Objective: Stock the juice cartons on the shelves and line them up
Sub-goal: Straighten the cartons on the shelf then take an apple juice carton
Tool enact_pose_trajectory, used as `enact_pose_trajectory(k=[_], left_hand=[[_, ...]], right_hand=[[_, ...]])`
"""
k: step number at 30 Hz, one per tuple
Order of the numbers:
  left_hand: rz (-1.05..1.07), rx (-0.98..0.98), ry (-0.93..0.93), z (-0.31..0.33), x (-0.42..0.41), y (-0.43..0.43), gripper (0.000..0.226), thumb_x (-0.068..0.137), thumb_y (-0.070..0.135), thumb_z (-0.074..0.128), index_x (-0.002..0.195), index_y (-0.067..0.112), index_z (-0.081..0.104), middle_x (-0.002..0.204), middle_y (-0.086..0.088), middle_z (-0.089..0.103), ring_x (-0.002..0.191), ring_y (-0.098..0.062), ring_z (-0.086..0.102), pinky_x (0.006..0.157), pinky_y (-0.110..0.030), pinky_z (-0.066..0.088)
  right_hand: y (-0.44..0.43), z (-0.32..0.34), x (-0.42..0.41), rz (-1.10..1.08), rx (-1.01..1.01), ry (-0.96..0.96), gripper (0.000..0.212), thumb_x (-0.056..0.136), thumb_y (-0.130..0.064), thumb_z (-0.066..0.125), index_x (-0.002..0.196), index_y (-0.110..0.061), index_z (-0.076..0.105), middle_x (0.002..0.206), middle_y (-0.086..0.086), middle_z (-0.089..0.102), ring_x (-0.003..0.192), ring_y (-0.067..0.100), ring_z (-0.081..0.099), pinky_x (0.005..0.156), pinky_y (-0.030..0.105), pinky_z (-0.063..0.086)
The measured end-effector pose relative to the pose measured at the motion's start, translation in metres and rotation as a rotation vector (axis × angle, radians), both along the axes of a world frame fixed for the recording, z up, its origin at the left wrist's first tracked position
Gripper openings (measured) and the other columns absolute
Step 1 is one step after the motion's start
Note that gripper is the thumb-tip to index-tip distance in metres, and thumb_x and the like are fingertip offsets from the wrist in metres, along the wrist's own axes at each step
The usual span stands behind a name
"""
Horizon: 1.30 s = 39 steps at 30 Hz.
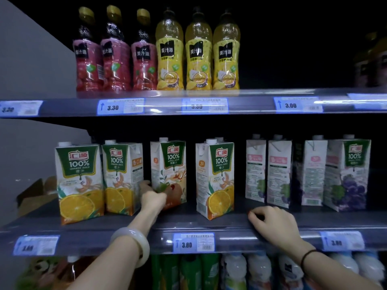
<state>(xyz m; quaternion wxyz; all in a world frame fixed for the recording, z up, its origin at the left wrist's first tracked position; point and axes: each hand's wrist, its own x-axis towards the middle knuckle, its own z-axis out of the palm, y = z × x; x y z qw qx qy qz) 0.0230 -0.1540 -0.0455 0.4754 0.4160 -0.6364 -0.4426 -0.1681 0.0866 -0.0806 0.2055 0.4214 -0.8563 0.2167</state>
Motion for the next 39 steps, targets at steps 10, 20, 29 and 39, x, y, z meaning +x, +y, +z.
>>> enact_pose_trajectory(k=[10, 20, 29, 39], left_hand=[[-0.073, -0.021, -0.061, 0.006, -0.01, -0.003, 0.065, 0.06, 0.024, 0.087, 0.114, 0.006, 0.056, 0.116, -0.014, 0.064, 0.103, -0.028, 0.062, 0.086, -0.031, 0.05], [-0.087, -0.044, 0.083, 0.008, 0.016, 0.021, 0.058, 0.059, 0.013, 0.086, 0.105, 0.019, 0.051, 0.104, -0.007, 0.065, 0.088, -0.023, 0.063, 0.072, -0.035, 0.053], [-0.092, -0.048, 0.21, 0.04, 0.039, 0.078, 0.056, 0.062, 0.011, 0.084, 0.106, 0.018, 0.05, 0.111, -0.005, 0.063, 0.096, -0.027, 0.062, 0.081, -0.052, 0.054], [-0.232, -0.051, 0.185, 0.035, 0.002, 0.174, 0.048, 0.056, 0.007, 0.086, 0.09, 0.023, 0.056, 0.097, -0.003, 0.068, 0.085, -0.023, 0.067, 0.063, -0.04, 0.056]], right_hand=[[-0.001, 0.001, -0.002, 0.003, -0.003, -0.036, 0.034, 0.083, -0.054, 0.04, 0.08, -0.031, 0.065, 0.073, -0.006, 0.069, 0.077, 0.013, 0.063, 0.057, 0.028, 0.04], [0.008, 0.016, -0.001, 0.168, -0.055, -0.291, 0.023, 0.084, -0.043, 0.055, 0.087, -0.028, 0.072, 0.089, -0.009, 0.072, 0.085, 0.012, 0.065, 0.076, 0.033, 0.052], [0.055, 0.027, -0.009, 0.268, -0.192, -0.403, 0.038, 0.084, -0.028, 0.065, 0.119, -0.014, 0.062, 0.116, -0.001, 0.065, 0.11, 0.014, 0.059, 0.089, 0.025, 0.045], [0.148, 0.045, -0.057, 0.277, -0.342, -0.553, 0.04, 0.083, -0.021, 0.068, 0.12, -0.009, 0.059, 0.114, 0.003, 0.063, 0.106, 0.016, 0.059, 0.09, 0.029, 0.047]])
